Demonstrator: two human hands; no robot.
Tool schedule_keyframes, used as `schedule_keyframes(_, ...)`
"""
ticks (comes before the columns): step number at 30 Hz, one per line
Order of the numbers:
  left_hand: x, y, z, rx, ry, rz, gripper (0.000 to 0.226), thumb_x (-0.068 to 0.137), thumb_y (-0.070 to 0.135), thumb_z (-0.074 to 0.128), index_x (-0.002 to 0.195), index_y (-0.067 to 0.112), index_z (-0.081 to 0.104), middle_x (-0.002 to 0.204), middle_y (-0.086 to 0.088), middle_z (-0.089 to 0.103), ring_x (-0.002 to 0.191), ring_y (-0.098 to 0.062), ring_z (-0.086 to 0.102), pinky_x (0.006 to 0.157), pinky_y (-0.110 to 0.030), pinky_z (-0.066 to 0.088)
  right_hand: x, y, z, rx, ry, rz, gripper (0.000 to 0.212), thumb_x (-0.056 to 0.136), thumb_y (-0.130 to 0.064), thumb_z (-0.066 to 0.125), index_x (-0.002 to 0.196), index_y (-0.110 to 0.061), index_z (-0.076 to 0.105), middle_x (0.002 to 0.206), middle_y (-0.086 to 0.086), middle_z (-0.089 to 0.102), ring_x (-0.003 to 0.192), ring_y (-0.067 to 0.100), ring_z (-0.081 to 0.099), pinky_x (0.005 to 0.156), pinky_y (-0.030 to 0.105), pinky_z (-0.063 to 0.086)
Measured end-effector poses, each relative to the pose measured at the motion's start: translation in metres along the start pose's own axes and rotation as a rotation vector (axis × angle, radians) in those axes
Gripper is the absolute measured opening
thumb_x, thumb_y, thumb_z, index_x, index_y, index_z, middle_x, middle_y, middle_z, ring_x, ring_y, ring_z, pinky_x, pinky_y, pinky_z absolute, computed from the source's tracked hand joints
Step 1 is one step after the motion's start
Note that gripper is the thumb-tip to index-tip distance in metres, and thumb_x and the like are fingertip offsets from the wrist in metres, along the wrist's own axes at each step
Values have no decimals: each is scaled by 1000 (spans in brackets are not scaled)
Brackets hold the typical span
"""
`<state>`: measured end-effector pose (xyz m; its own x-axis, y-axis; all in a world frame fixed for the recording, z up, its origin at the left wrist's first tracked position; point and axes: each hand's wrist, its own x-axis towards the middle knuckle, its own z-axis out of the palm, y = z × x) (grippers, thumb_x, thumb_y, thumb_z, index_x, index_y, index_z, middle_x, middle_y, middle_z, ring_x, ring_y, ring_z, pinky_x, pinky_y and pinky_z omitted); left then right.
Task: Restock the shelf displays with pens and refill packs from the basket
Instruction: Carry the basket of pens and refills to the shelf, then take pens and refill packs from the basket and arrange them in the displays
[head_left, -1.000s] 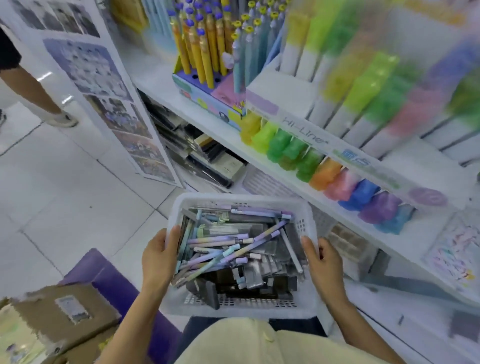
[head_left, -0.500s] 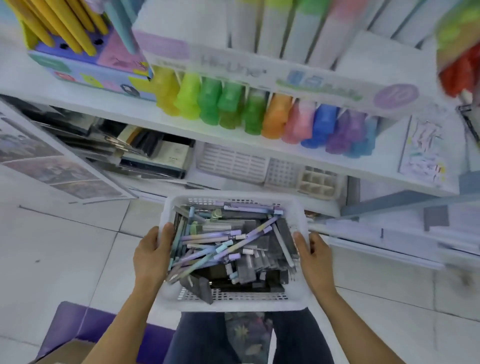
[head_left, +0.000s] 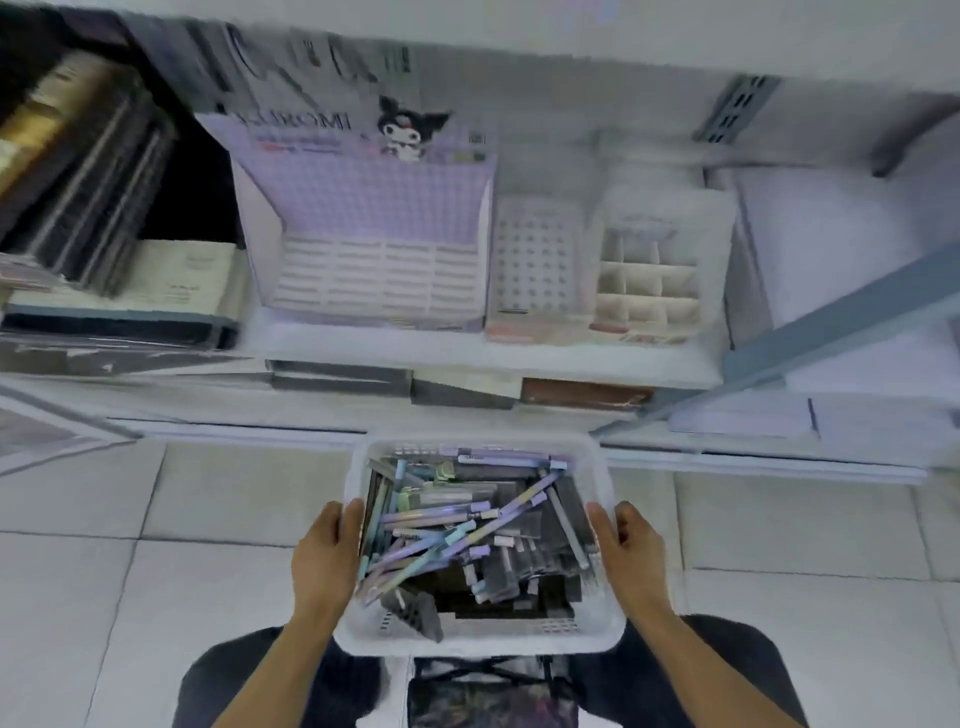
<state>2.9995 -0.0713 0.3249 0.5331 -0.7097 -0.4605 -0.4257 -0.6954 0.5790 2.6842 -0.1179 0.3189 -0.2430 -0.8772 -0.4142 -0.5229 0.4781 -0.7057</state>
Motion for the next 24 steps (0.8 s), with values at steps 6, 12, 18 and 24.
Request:
schedule_keyframes(6, 76, -77, 95, 52, -6, -29, 43, 102, 34, 42, 68, 9, 40, 56, -9, 47, 52, -23, 45, 51, -32, 29, 61, 102, 85, -80, -26, 67, 44, 94, -36, 60, 62, -17, 35, 51, -7, 34, 47, 8, 33, 48, 25, 30)
schedule_keyframes(12, 132, -142, 189, 127, -39, -136, 40, 102, 38, 38, 75, 10, 43, 70, -16, 54, 68, -33, 51, 61, -37, 34, 117, 188, 158, -135, -6, 102, 41, 96, -36, 56, 65, -17, 37, 57, -1, 41, 52, 12, 38, 51, 27, 32)
schedule_keyframes(18, 165, -175, 252, 84, 34, -181, 35, 103, 34, 37, 96, 4, 54, 98, -25, 63, 79, -32, 48, 69, -37, 34, 147, 240, 210, -106, 24, 108, 42, 98, -36, 52, 66, -15, 35, 61, 0, 41, 54, 12, 37, 52, 27, 29)
schedule_keyframes(24, 183, -190, 281, 68, 101, -149, 31, 103, 32, 39, 90, 7, 52, 93, -24, 61, 75, -29, 44, 68, -36, 31, 169, 263, 229, -74, 83, 64, 42, 98, -35, 53, 65, -16, 33, 59, -1, 39, 54, 12, 35, 53, 27, 30)
